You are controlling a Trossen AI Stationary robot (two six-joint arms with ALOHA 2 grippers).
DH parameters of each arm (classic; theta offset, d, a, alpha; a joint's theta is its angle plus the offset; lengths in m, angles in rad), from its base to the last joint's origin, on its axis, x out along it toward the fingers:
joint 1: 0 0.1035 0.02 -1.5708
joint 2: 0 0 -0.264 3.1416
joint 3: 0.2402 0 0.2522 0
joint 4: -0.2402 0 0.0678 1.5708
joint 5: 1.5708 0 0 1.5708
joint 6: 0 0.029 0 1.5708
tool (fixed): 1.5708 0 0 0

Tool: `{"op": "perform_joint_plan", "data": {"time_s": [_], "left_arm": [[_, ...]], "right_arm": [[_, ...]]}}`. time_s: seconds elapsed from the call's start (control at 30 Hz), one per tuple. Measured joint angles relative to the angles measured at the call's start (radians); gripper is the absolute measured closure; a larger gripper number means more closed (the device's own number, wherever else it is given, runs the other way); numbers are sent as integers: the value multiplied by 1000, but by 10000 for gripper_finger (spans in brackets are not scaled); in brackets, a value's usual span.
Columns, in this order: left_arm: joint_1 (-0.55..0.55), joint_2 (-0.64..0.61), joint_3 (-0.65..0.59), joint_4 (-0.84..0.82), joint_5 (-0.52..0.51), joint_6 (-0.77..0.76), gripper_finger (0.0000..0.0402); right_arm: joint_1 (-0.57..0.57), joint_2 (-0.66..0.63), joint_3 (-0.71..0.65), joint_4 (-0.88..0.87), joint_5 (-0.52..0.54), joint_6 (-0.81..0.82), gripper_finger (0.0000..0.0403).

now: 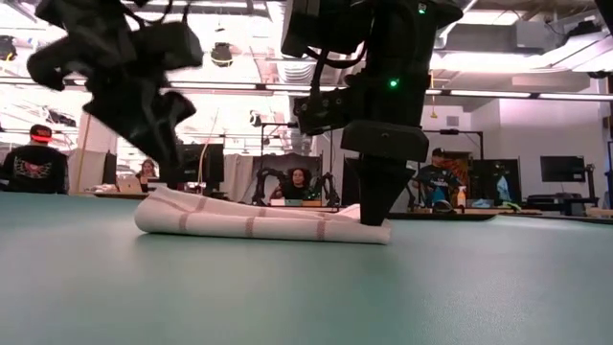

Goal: Roll towel
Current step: Roll the white towel

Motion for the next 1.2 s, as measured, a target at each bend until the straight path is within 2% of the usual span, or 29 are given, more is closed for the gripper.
{"op": "perform_joint_plan", "data": {"time_s": [0.13, 0.27, 0.53, 0.77, 0.97, 1.07, 1.2], "left_arm": [[-34, 17, -7, 136, -36, 85, 338], [-20, 51, -64, 222, -54, 91, 391], [19, 104, -191, 352, -57, 35, 395], [41, 107, -239, 394, -51, -24, 401], [42, 107, -245, 400, -24, -31, 401], [42, 107, -245, 398, -11, -33, 401], [42, 107, -245, 396, -9, -50, 401]], "right_arm": [[0, 1, -1, 1, -1, 2, 402], [0, 2, -1, 2, -3, 2, 402], [0, 2, -1, 2, -4, 1, 402], [10, 2, -2, 5, 15, 4, 391], [14, -28, 12, -30, 51, -16, 341], [14, -85, 17, -38, 102, -26, 304], [14, -148, 21, -53, 106, -54, 246]]}}
